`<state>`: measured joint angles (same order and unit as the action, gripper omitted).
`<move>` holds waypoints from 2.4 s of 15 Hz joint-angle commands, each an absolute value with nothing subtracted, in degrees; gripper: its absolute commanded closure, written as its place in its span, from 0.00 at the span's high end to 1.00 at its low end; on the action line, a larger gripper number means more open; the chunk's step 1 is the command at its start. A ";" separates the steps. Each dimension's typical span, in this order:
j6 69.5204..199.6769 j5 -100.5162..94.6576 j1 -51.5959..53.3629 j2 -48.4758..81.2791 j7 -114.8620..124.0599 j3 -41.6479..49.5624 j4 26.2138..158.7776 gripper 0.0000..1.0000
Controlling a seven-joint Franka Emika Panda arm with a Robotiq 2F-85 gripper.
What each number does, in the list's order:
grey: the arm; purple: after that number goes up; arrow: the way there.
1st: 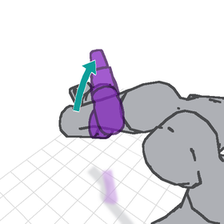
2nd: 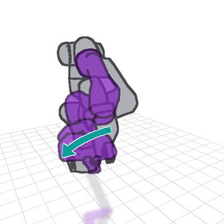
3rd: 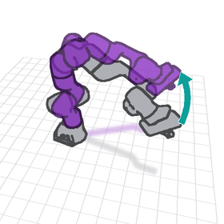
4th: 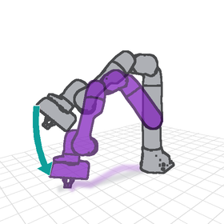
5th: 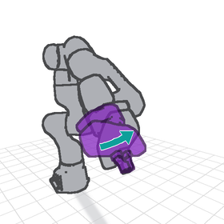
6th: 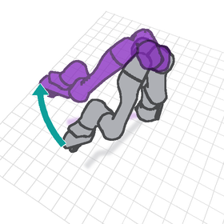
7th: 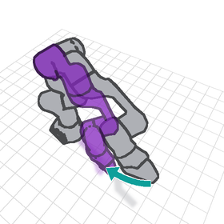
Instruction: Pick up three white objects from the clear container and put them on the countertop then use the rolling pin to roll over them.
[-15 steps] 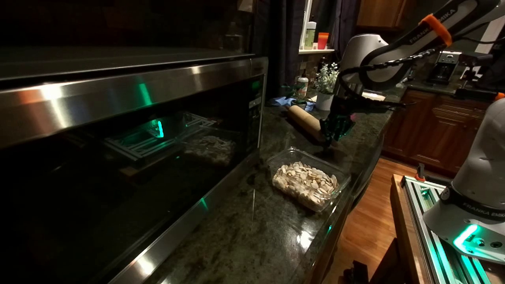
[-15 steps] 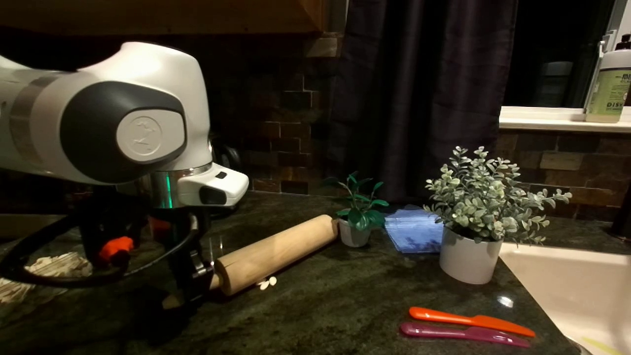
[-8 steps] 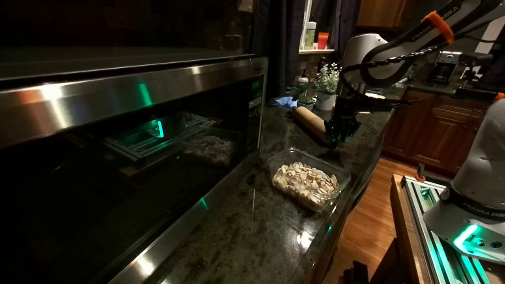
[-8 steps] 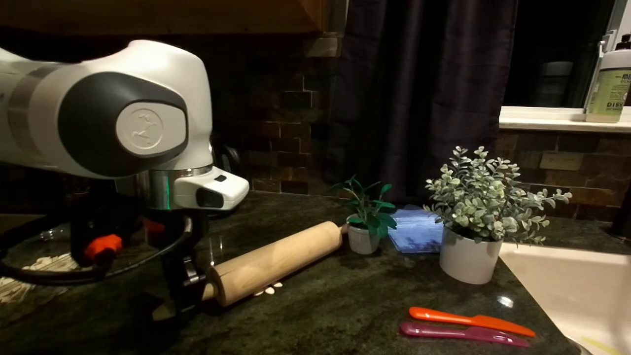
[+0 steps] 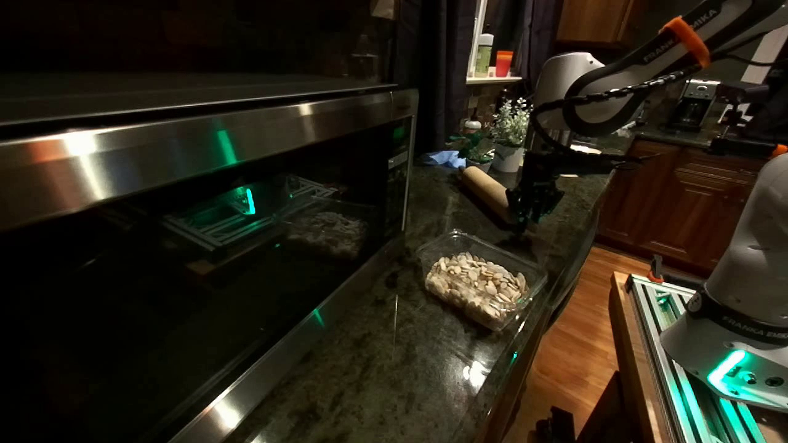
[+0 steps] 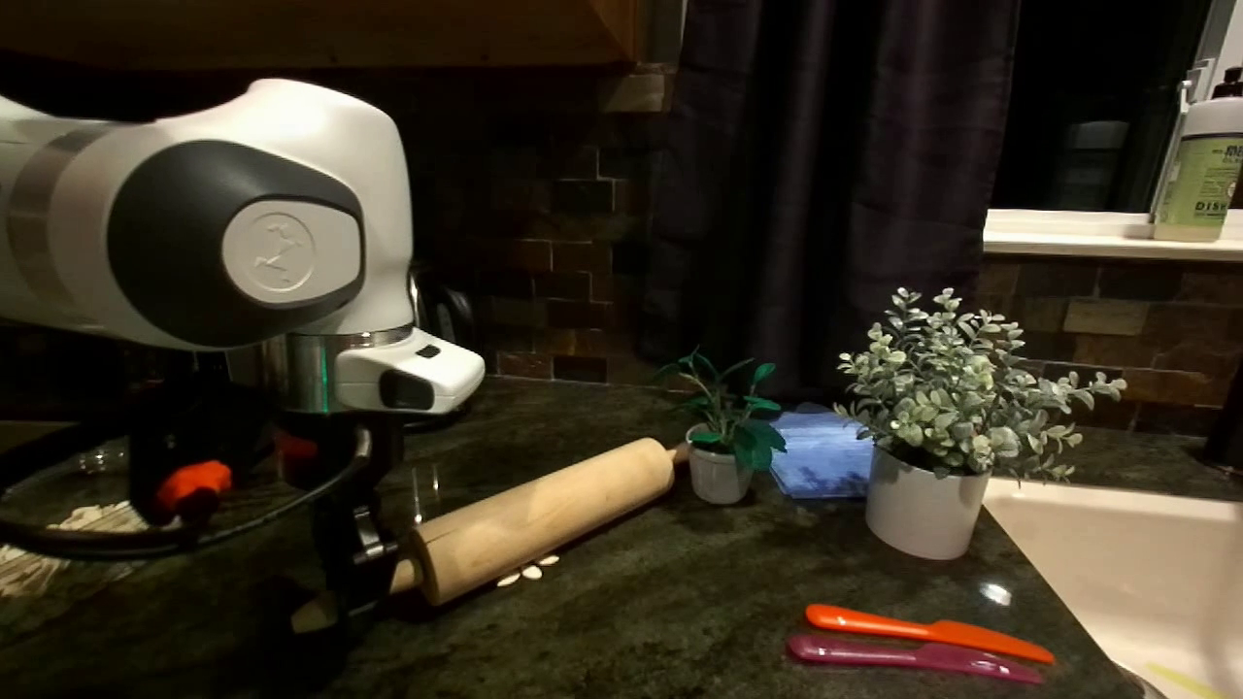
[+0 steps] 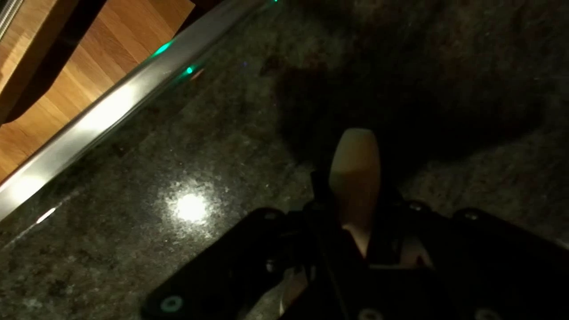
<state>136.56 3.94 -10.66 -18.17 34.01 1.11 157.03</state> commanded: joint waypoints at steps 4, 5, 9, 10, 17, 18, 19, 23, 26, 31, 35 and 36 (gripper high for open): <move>134.57 4.91 -7.53 -19.27 30.72 -0.35 158.01 0.07; 134.24 4.96 -7.05 -19.44 30.56 -0.71 157.92 0.07; 129.12 5.05 -5.77 -21.02 32.39 -2.52 157.95 0.07; 127.85 5.02 -5.64 -21.35 32.95 -2.87 157.96 0.07; 127.22 3.90 -7.34 -20.08 36.13 -2.38 157.23 0.07; 127.36 3.97 -7.62 -19.88 36.19 -2.16 157.23 0.07; 127.69 4.28 -7.98 -19.46 36.03 -1.68 157.22 0.07; 128.03 5.70 -8.83 -18.79 35.70 -0.14 157.28 0.07; 128.59 7.64 -9.04 -18.39 35.47 0.95 157.33 0.07; 130.18 12.73 -8.83 -17.78 35.13 2.44 157.89 0.07; 130.44 15.14 -8.97 -17.73 35.78 2.77 157.88 0.07; 130.45 15.74 -8.81 -17.75 35.31 2.85 157.89 0.07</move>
